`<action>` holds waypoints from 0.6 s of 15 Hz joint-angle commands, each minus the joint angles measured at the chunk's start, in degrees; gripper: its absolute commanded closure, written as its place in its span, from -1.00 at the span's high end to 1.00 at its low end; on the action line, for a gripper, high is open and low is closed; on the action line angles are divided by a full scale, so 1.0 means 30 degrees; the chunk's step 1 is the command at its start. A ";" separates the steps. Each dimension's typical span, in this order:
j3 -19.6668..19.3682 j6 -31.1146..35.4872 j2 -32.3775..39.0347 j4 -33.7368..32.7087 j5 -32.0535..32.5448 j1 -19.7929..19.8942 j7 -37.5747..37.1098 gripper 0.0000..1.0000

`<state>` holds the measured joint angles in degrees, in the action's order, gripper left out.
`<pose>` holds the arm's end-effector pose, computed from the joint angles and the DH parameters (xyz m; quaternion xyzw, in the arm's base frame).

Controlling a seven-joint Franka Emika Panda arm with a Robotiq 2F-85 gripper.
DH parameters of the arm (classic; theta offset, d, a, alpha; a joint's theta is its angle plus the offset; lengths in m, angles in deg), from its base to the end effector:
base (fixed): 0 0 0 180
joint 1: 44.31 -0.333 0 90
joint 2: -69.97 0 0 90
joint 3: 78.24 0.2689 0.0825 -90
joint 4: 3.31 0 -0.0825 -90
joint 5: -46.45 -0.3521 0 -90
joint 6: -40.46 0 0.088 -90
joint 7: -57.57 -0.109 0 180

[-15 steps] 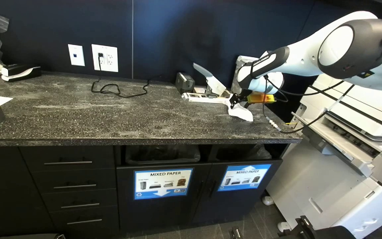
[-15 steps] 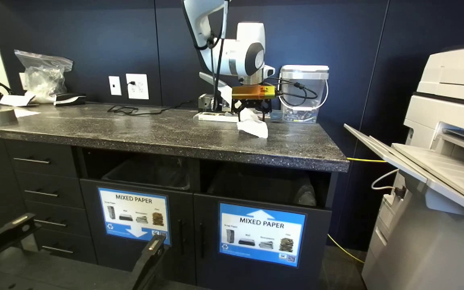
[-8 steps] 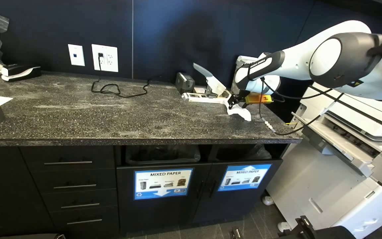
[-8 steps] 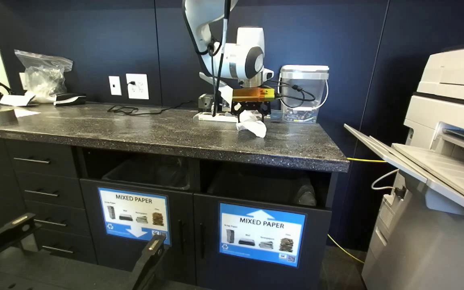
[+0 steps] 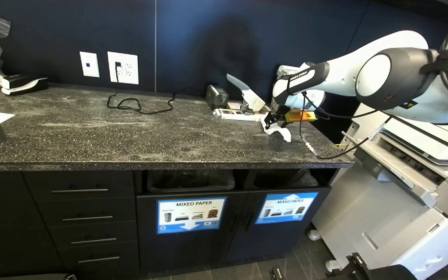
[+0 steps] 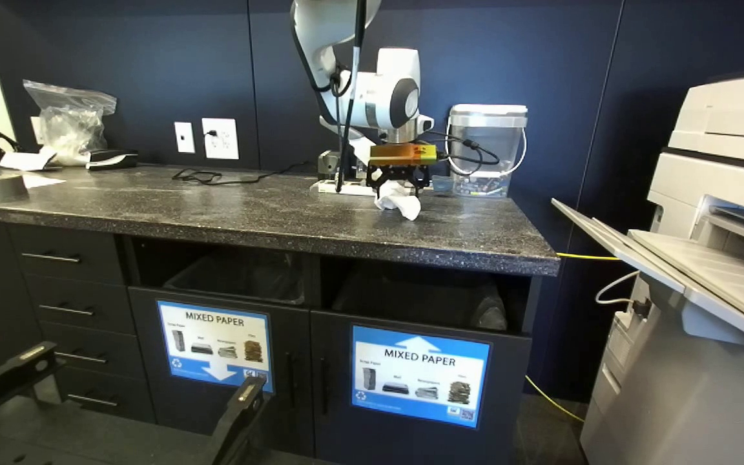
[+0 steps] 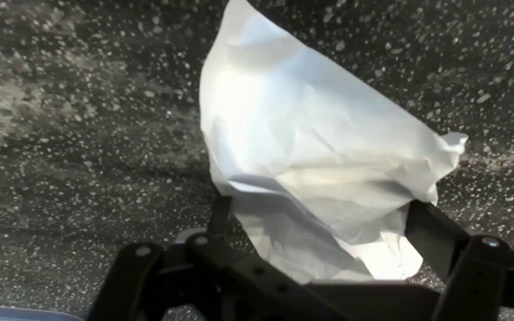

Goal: Pick up the papers from the counter and throw them in the bin

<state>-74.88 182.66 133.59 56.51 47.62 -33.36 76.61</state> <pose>0.7267 -0.1128 0.1792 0.9827 0.0850 0.1629 0.0224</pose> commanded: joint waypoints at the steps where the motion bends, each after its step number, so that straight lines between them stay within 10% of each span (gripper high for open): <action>1: -0.0029 -0.0896 0.0936 -0.1725 0.0080 -0.0097 0.0460 1.00; 7: -0.0121 -0.1672 0.1285 -0.2441 0.0126 -0.0176 0.0632 0.98; 8: -0.0173 -0.1728 0.1360 -0.2498 0.0174 -0.0292 0.0566 0.48; 9: -0.0196 -0.1805 0.1427 -0.2603 0.0193 -0.0345 0.0549 0.48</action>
<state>-74.92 179.05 135.60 52.71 47.63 -33.69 77.66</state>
